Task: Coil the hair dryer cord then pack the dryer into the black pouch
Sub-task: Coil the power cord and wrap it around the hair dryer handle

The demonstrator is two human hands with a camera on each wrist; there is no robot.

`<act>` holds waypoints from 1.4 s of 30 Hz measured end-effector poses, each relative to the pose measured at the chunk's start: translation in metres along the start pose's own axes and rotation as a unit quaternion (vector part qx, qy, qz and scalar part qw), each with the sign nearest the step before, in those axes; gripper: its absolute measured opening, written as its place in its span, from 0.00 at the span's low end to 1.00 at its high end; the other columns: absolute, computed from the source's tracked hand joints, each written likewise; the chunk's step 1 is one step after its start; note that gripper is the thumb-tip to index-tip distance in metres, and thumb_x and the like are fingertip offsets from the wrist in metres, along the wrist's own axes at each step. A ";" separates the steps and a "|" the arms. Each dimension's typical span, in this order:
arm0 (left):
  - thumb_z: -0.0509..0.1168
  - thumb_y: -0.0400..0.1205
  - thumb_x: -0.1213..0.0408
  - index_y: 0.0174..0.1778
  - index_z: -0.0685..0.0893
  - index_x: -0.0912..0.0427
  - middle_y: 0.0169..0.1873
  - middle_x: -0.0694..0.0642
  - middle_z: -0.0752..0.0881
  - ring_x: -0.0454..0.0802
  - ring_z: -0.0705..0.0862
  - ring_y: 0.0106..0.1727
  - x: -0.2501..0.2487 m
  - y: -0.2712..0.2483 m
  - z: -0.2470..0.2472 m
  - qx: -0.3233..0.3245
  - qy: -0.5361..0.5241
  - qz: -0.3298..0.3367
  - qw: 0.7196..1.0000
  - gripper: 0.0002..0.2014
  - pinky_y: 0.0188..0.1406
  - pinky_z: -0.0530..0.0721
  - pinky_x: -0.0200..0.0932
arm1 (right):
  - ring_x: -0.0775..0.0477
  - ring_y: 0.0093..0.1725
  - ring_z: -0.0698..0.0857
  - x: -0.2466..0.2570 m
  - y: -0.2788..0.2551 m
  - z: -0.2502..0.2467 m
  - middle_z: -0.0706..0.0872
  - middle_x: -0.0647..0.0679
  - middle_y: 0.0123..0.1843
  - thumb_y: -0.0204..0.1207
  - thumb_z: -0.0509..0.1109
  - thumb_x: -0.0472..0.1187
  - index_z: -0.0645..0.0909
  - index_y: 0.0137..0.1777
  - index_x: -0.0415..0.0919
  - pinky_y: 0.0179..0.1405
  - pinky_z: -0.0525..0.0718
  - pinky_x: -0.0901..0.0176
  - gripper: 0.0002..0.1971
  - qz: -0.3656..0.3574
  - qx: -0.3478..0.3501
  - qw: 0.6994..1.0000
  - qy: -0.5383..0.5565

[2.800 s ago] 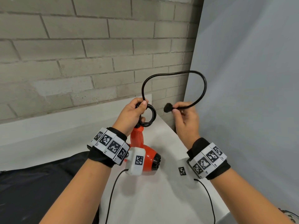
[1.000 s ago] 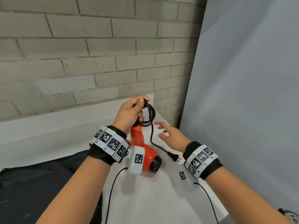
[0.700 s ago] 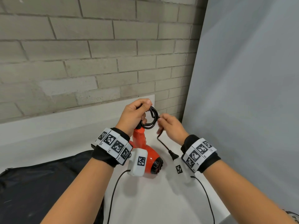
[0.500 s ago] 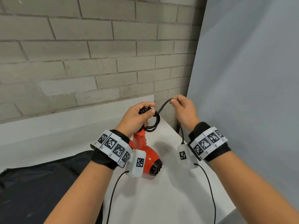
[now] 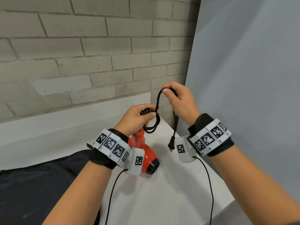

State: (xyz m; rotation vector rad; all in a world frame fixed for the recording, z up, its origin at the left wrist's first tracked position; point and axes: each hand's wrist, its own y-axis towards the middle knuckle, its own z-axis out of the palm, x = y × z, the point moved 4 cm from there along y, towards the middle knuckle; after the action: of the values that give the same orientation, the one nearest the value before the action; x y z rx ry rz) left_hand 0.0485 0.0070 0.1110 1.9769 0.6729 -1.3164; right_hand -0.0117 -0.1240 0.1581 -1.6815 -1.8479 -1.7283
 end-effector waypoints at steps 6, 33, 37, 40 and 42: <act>0.61 0.81 0.66 0.44 0.82 0.49 0.22 0.53 0.75 0.38 0.73 0.18 0.005 0.008 -0.009 -0.080 -0.026 -0.020 0.996 0.08 0.26 0.74 0.31 | 0.53 0.37 0.78 -0.068 -0.031 0.005 0.78 0.53 0.34 0.80 0.62 0.36 0.76 0.37 0.53 0.44 0.76 0.62 0.12 0.139 0.119 0.983 -0.017; 0.58 0.83 0.62 0.53 0.83 0.58 0.41 0.49 0.84 0.40 0.81 0.45 0.008 0.018 -0.006 -0.114 -0.075 -0.008 0.991 0.10 0.47 0.77 0.30 | 0.64 0.32 0.73 -0.023 -0.038 0.041 0.70 0.59 0.34 0.70 0.71 0.29 0.73 0.34 0.39 0.35 0.71 0.79 0.10 -0.032 -0.007 0.998 -0.055; 0.57 0.83 0.64 0.54 0.83 0.60 0.42 0.51 0.85 0.41 0.82 0.44 0.002 0.012 0.006 -0.053 -0.068 0.001 0.996 0.11 0.48 0.79 0.29 | 0.64 0.36 0.72 -0.032 -0.034 0.047 0.69 0.56 0.36 0.68 0.65 0.28 0.69 0.39 0.39 0.37 0.71 0.76 0.08 -0.038 -0.085 0.992 -0.084; 0.57 0.83 0.68 0.56 0.81 0.63 0.36 0.58 0.81 0.45 0.78 0.37 0.001 0.011 0.010 -0.047 -0.091 0.007 0.995 0.11 0.42 0.77 0.33 | 0.64 0.35 0.79 -0.037 -0.027 0.052 0.76 0.57 0.36 0.71 0.59 0.25 0.68 0.52 0.37 0.35 0.76 0.72 0.12 -0.029 -0.006 0.999 -0.018; 0.56 0.83 0.70 0.62 0.79 0.61 0.27 0.52 0.79 0.40 0.74 0.25 0.001 0.012 0.008 -0.060 -0.128 0.003 0.990 0.13 0.32 0.75 0.30 | 0.66 0.31 0.80 -0.042 -0.028 0.055 0.78 0.58 0.34 0.76 0.59 0.27 0.68 0.56 0.35 0.32 0.76 0.75 0.11 0.016 0.076 0.997 0.007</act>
State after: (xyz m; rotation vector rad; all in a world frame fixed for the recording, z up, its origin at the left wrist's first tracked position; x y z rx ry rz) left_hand 0.0535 -0.0067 0.1107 1.6764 0.6064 -1.4609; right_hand 0.0151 -0.1010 0.0924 -1.6281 -1.8827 -1.5395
